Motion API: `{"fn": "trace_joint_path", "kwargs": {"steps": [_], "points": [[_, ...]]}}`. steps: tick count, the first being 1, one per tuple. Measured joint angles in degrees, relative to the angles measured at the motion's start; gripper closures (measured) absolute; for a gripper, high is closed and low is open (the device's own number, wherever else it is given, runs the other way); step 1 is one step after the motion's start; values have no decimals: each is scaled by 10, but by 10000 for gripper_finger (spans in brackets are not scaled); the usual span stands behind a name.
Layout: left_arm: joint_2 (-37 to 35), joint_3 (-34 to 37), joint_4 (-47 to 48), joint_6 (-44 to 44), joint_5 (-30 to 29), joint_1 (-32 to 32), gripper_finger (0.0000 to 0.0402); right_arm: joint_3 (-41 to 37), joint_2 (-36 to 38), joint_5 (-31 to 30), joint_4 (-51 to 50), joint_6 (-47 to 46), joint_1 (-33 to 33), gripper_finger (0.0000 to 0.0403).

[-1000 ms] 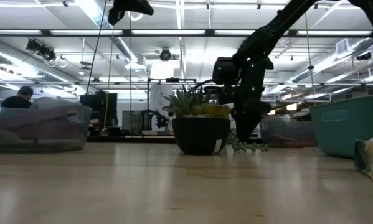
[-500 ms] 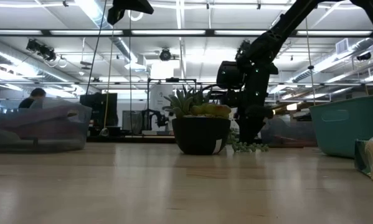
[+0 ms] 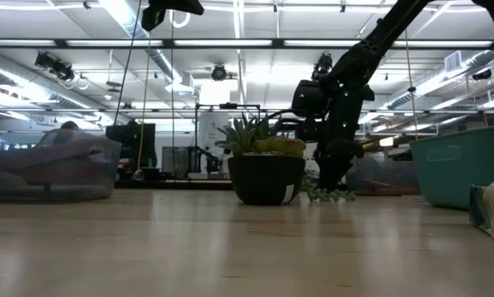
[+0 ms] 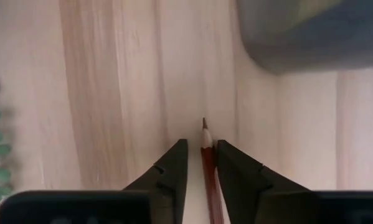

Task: Sort crayons/erasers/pens/pencils in bins
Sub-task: Put the brown pencil into the right black bin

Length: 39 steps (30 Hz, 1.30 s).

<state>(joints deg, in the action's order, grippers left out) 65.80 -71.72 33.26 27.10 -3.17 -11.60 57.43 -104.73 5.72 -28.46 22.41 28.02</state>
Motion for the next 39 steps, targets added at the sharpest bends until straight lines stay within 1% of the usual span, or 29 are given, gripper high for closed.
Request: {"fn": "trace_joint_path", "kwargs": {"steps": [9,14,18,22,27,32,36,39], "points": [[0,0,0,10,0,3,379,-7,1,-13,15,0,-12,356],[0,0,0,13,0,3,381,-23,5,-11,30,-4,-13,360],[0,0,0,20,8,3,389,-22,5,-16,30,-15,-19,360],[0,0,0,21,10,11,387,-15,4,-21,23,-17,-20,362],[0,0,0,20,11,19,382,-14,10,-22,20,-23,-20,376],[0,0,0,18,11,19,390,-14,16,-14,15,-44,-20,388],[0,0,0,16,11,19,392,-16,39,-4,0,-72,-21,391],[0,0,0,5,11,19,386,-21,65,-3,-31,-79,-21,396]]}}
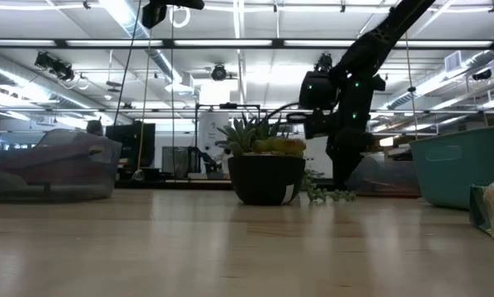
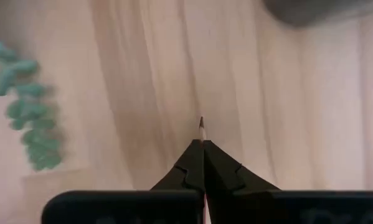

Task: Sort crayons/erasers/pens/pencils in bins
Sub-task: Put the brown pencil into the right black bin, then put the red pencil into the right black bin

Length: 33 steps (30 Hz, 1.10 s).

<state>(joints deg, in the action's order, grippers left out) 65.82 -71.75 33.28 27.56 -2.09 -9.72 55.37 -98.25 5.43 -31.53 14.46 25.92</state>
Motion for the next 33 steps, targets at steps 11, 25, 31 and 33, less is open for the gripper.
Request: {"fn": "trace_joint_path", "kwargs": {"steps": [11,25,31,33], "points": [[0,0,0,-26,0,0,389,4,97,-7,-90,12,6,395],[0,0,0,-22,0,0,373,58,-23,-37,-193,-53,-9,256],[0,0,0,-15,0,10,382,59,-23,-64,-184,-27,-9,265],[0,0,1,-12,0,15,385,59,-23,-65,-181,-17,-9,270]]}}
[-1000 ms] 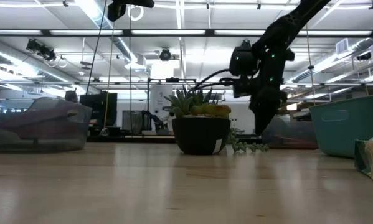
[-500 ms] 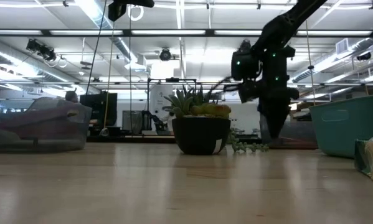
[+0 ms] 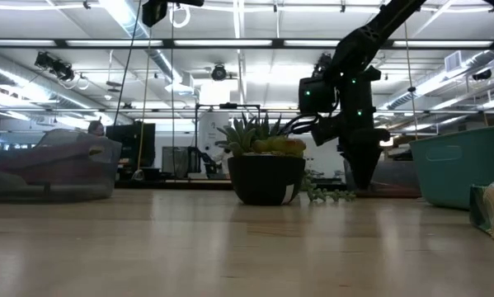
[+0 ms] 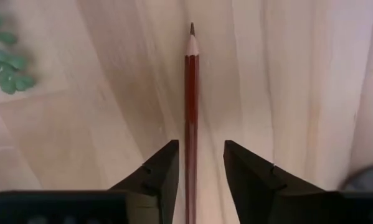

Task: Sort crayons/erasers/pens/pencils in bins
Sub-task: Put the red pencil into the right black bin

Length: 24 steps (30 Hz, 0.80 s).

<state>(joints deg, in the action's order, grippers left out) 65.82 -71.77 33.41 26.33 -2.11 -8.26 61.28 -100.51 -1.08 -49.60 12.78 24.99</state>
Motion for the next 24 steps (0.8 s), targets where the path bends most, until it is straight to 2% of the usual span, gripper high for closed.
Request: {"fn": "trace_joint_path", "kwargs": {"steps": [16,24], "points": [[2,0,59,-46,-15,-3,368,-31,1,-1,19,-6,-22,272],[2,0,63,-50,-22,-3,374,-80,8,-38,84,-26,-54,272]]}}
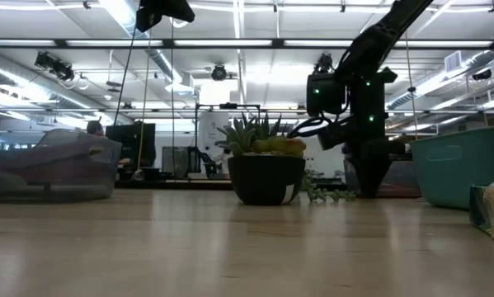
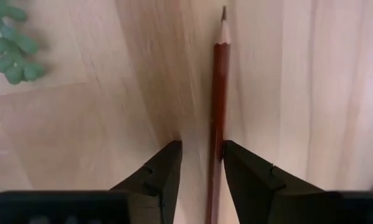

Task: Sort crayons/erasers/pens/pencils in bins
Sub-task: Put the red pencil into the right black bin

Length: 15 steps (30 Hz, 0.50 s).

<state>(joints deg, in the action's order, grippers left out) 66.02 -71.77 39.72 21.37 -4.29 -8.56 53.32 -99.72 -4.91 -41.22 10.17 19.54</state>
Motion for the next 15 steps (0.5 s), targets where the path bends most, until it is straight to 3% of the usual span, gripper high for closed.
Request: {"fn": "trace_joint_path", "kwargs": {"steps": [8,15], "points": [[0,0,0,-1,0,1,366,-27,5,-9,34,-41,-3,312],[0,0,0,-1,-12,1,374,-32,5,-9,54,-5,0,353]]}}
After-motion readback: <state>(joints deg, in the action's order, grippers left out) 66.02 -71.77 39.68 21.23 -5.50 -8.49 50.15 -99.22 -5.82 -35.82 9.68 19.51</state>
